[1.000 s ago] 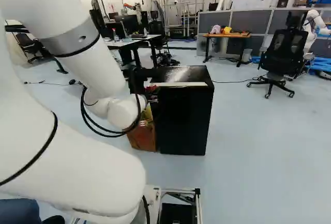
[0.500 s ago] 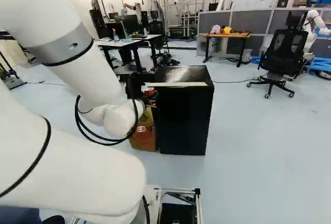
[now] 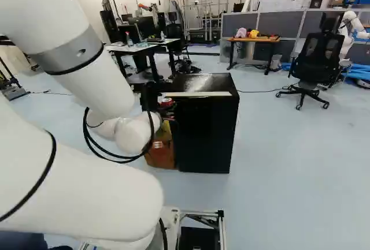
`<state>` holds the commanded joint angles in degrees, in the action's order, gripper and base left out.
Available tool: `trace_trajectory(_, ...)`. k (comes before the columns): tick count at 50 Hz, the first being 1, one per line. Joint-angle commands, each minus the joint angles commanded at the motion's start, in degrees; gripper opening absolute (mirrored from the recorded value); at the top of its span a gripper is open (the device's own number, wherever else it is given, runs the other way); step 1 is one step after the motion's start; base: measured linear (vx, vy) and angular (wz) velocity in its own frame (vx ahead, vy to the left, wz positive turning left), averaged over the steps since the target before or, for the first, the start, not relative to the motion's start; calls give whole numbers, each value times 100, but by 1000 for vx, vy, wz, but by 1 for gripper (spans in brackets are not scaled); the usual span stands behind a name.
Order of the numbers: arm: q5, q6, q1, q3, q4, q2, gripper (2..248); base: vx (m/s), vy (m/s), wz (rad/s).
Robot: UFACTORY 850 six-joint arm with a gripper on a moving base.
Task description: Grab a drink from the fridge
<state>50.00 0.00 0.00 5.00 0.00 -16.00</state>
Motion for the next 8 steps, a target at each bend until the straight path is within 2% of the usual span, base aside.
trace_trajectory(8,0,0,0,0,0,0,100,0,0,0)
